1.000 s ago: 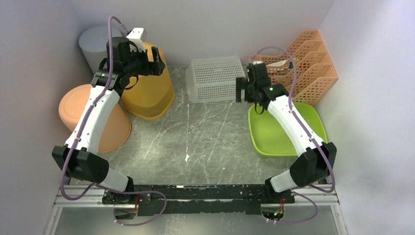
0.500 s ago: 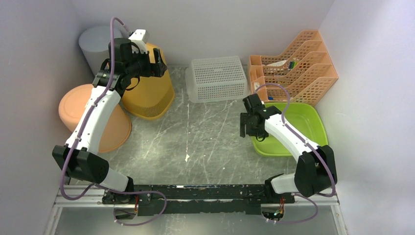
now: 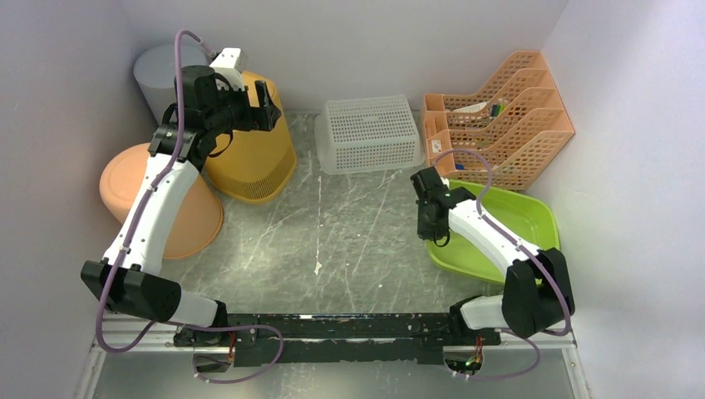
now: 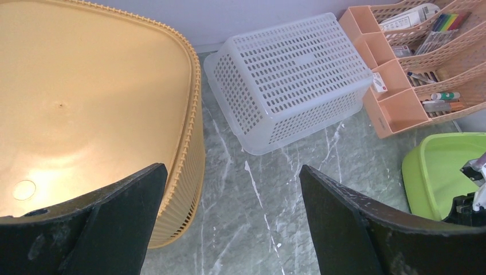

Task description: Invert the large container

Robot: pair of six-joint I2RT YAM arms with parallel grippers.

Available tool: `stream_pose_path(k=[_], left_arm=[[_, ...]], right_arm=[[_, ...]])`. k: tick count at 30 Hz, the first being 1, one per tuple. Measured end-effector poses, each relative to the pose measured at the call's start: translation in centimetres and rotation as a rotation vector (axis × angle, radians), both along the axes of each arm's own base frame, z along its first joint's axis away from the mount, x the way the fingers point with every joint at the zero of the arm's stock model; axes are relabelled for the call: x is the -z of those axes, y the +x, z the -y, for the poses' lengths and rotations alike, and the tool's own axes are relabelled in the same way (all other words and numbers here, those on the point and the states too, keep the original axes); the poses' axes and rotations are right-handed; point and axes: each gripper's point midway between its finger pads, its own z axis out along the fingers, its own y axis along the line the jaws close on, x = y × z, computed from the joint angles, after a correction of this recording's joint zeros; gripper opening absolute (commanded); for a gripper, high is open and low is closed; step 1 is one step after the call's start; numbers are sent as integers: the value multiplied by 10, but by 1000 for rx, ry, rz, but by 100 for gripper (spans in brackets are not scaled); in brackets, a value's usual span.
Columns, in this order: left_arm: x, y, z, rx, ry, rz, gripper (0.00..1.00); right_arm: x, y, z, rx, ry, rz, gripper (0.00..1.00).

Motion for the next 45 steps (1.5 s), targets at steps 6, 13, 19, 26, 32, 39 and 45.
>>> stream_pose_path(k=[6, 13, 19, 26, 32, 39, 45], left_arm=[[-2, -1, 0, -1, -4, 3, 99], [-17, -1, 0, -3, -15, 34, 99], [-67, -5, -1, -3, -43, 141, 99], [-93, -10, -2, -3, -55, 190, 99], [-102, -16, -3, -3, -59, 208, 99], [-106, -20, -4, -4, -57, 205, 99], [-114, -23, -5, -4, -61, 221, 99]], right_arm=[[-33, 3, -10, -5, 34, 50, 0], [-171, 54, -88, -63, 416, 342, 0], [-246, 68, -151, -126, 812, 481, 0], [-244, 64, -238, -254, 1106, 378, 0], [-276, 44, -291, -357, 1330, 325, 0], [-286, 26, -302, -353, 1572, 272, 0], [-279, 9, -287, -324, 1630, 261, 0]])
